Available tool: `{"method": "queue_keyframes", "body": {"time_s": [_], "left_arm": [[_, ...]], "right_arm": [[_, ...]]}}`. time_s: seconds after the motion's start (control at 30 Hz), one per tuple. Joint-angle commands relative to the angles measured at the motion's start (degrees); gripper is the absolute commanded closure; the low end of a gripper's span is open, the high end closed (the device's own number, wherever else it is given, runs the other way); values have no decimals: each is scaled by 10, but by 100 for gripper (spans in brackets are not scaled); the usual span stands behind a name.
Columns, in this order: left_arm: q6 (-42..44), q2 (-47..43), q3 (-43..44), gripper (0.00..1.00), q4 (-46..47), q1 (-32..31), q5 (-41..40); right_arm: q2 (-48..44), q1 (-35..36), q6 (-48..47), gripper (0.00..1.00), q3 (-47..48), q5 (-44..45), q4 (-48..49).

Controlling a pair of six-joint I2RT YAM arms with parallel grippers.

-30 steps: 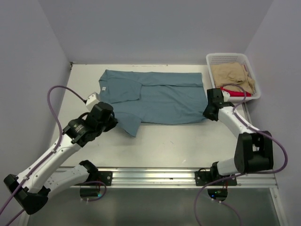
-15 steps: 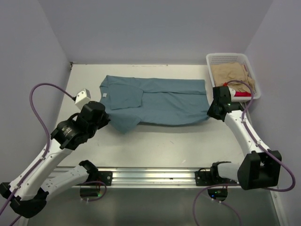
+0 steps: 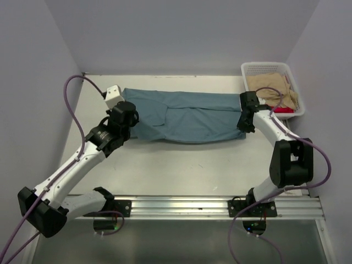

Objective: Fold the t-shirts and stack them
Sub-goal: Fold the tshirt

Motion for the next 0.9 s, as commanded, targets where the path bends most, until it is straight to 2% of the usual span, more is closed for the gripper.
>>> {"method": "queue_keyframes", "body": {"time_s": [0.0,0.3,0.53,0.87], "left_arm": [[59,24,-13,100,134,48,24],[103,105,-10,100,234,98,52],[124,182,25,100,269,148,92],[133,252,65,100,322,181,127]], "right_arm": [[30,-2,2,100,52,23,28],[112,-2,-2,100,152,46,12],[174,-2,-5,100,216,57,-2],[215,-3,-3,100,259,56,-9]]}}
